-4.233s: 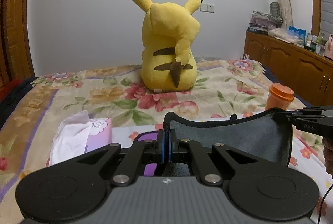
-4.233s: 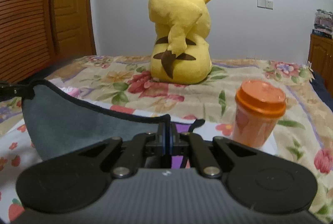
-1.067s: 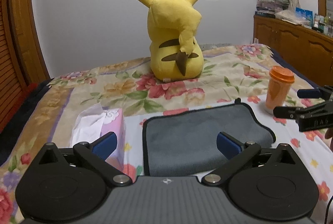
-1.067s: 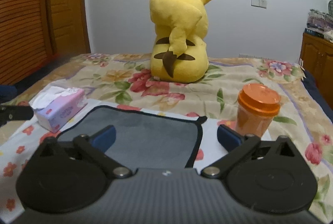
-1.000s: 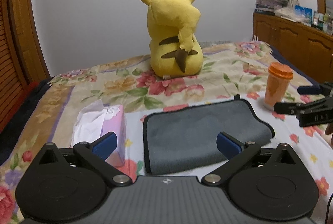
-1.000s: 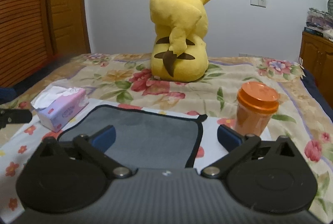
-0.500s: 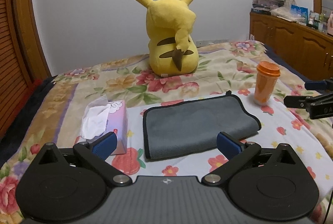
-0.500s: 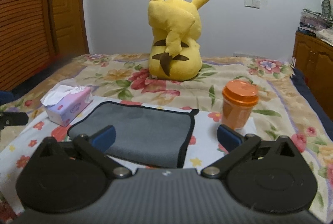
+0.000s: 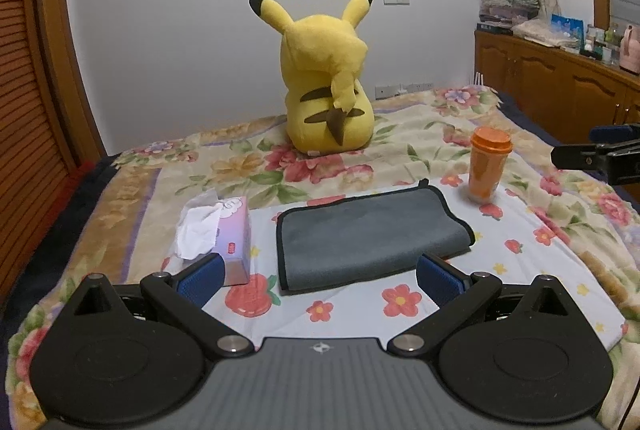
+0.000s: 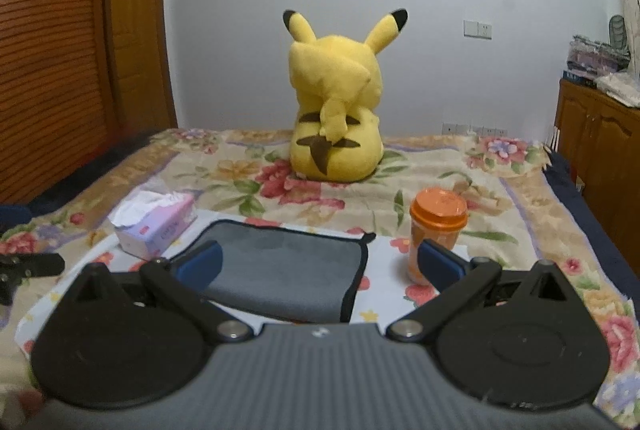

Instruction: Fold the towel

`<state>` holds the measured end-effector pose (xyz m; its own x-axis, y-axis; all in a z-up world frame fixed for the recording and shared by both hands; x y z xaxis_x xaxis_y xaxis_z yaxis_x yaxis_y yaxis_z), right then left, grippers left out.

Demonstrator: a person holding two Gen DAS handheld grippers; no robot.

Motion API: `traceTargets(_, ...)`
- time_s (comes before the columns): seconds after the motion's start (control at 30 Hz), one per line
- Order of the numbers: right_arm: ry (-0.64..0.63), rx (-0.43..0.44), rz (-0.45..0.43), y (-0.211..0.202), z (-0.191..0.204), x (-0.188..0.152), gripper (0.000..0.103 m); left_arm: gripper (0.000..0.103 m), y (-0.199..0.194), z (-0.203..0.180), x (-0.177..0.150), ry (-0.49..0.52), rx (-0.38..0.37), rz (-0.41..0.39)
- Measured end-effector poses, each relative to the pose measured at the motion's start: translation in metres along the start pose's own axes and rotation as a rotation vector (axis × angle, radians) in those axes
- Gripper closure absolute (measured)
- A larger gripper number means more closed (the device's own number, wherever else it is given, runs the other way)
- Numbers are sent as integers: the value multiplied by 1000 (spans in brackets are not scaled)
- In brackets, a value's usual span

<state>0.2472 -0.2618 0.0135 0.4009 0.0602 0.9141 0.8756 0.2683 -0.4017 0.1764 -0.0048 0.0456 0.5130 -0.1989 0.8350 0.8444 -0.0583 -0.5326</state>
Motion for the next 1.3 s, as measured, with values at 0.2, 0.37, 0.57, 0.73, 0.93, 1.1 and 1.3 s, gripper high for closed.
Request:
traceTargets(0.2, -20, 7, -25, -29, 10, 10, 0, 0, -36, 1, 6, -6, 21, -25)
traceTargets(0.37, -41, 14, -39, -53, 20, 14, 0, 0, -65, 2, 11, -18, 35, -44)
traceTargets(0.57, -37, 35, -38, -76, 32, 8, 0, 0, -90, -2, 7, -15, 51, -31)
traceTargets(0.73, -58, 56, -31, -91, 48, -5, 0, 0, -104, -8, -9, -20, 36, -23)
traceTargets(0.93, -37, 82, -4, -100, 59, -28, 0, 0, -110, -14, -35, -31, 24, 5)
traceTargets(1.1, -18, 84, 19, -103, 66, -45, 0, 0, -112, -15, -51, -43, 28, 33)
traceTargets(1.3, 20, 63, 38, -102, 65, -66, 0, 0, -104, -19, -70, -55, 23, 59)
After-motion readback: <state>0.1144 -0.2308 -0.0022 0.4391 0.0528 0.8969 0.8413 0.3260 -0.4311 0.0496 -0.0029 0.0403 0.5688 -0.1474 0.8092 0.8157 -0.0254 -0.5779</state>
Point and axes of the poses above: each gripper's, at about its wrist camera, not at the fingertips, and y roughly the way its jaws point, z to its left, x to its top, the point moved 2 cm from there along y, roughly the way its jaws point, and after that the axes turned 2 degrees about x, right-handed, at the moved point
